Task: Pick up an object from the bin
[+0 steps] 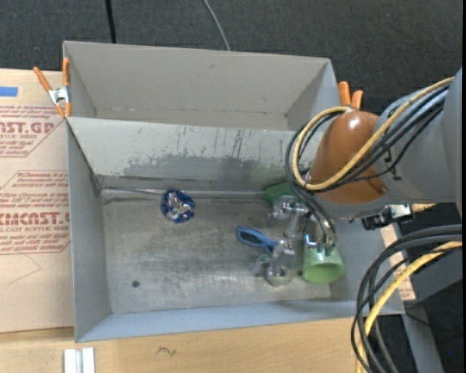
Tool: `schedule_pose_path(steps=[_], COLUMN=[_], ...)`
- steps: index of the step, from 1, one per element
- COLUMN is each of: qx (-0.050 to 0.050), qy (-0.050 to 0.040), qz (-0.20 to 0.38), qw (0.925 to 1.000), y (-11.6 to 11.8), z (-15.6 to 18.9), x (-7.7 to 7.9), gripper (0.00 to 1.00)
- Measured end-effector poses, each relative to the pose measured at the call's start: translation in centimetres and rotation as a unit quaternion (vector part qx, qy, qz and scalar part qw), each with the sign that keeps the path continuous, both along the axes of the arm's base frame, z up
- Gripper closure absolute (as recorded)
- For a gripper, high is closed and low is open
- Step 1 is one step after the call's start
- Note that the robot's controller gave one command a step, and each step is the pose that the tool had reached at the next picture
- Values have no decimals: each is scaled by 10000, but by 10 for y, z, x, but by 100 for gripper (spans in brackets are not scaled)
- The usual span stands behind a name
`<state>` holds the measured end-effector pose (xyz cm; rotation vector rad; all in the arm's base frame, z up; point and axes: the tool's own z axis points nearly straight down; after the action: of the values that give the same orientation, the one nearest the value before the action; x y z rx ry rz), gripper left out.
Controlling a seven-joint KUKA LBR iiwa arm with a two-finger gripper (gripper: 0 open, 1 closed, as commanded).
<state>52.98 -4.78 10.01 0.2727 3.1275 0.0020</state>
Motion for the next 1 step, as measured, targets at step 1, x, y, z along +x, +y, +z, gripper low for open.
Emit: schedule_pose_path(steps=[1], qx=[1], qy=[18], qz=[-388], qw=[9992], y=[2], z=[-1], x=[-10], gripper=[0])
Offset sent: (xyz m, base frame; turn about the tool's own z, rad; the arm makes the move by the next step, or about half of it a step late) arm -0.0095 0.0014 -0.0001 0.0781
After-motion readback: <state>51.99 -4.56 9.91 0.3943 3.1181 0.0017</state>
